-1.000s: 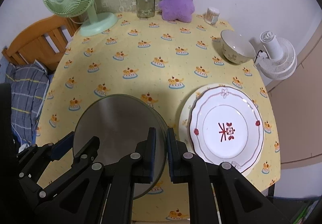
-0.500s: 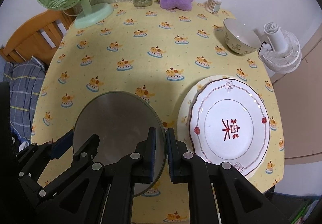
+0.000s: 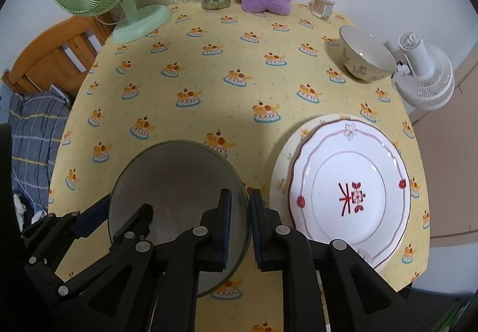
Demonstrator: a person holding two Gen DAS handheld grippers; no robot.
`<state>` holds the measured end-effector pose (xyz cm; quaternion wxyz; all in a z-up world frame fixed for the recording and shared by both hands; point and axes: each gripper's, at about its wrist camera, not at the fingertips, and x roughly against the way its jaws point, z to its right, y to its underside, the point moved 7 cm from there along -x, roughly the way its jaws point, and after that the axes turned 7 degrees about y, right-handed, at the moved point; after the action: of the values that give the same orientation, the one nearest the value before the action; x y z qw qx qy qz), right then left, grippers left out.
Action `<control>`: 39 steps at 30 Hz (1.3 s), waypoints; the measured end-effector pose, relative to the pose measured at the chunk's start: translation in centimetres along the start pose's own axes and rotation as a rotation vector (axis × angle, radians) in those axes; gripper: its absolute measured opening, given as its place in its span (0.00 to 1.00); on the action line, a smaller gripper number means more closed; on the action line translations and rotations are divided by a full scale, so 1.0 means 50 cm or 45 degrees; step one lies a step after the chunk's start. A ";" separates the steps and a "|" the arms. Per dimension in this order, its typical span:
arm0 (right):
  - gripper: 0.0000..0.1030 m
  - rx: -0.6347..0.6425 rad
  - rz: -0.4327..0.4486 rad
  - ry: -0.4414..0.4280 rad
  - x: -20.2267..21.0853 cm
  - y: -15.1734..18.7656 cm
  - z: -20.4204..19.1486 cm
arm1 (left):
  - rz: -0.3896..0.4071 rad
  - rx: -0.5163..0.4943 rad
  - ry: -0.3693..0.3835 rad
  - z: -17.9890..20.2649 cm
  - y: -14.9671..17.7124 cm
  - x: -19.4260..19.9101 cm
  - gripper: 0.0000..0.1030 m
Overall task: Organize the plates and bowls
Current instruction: 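Lower the bowl onto the table beside the stack and open both tools, then move both tools to the second grey-rimmed bowl near the white fan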
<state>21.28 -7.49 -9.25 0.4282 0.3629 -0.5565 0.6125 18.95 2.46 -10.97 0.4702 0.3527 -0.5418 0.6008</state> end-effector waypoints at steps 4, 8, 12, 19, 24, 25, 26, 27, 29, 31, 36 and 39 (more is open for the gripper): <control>0.21 -0.044 -0.006 -0.035 0.001 0.009 0.008 | 0.001 -0.014 0.035 0.003 0.004 0.008 0.44; 0.31 -0.036 0.034 -0.030 0.024 0.012 0.001 | 0.030 -0.075 0.053 0.010 0.008 0.032 0.68; 0.59 -0.075 0.080 -0.030 0.053 0.015 -0.007 | 0.071 -0.121 0.087 0.013 0.005 0.057 0.77; 0.69 -0.149 0.132 -0.057 0.100 0.006 -0.024 | 0.149 -0.169 0.154 0.007 -0.014 0.107 0.79; 0.70 -0.187 0.174 -0.040 0.133 -0.008 -0.015 | 0.197 -0.194 0.149 0.018 -0.033 0.140 0.80; 0.72 -0.189 0.178 -0.041 0.137 -0.010 -0.013 | 0.200 -0.195 0.151 0.020 -0.035 0.143 0.80; 0.74 -0.190 0.181 -0.041 0.141 -0.013 -0.008 | 0.204 -0.196 0.155 0.026 -0.039 0.147 0.81; 0.76 -0.188 0.185 -0.039 0.146 -0.017 -0.003 | 0.212 -0.195 0.156 0.032 -0.042 0.150 0.81; 0.78 -0.174 0.197 -0.034 0.155 -0.025 0.008 | 0.232 -0.194 0.148 0.040 -0.050 0.158 0.82; 0.79 -0.152 0.217 -0.034 0.161 -0.033 0.018 | 0.253 -0.196 0.134 0.052 -0.058 0.163 0.84; 0.80 -0.129 0.240 -0.083 0.165 -0.060 0.066 | 0.277 -0.162 0.104 0.091 -0.083 0.167 0.87; 0.82 -0.111 0.243 -0.092 0.164 -0.080 0.098 | 0.285 -0.138 0.090 0.120 -0.103 0.164 0.88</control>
<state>21.81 -11.30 0.36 0.3631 0.3112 -0.6298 0.6121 20.78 -2.10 -0.66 0.4374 0.2425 -0.5925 0.6315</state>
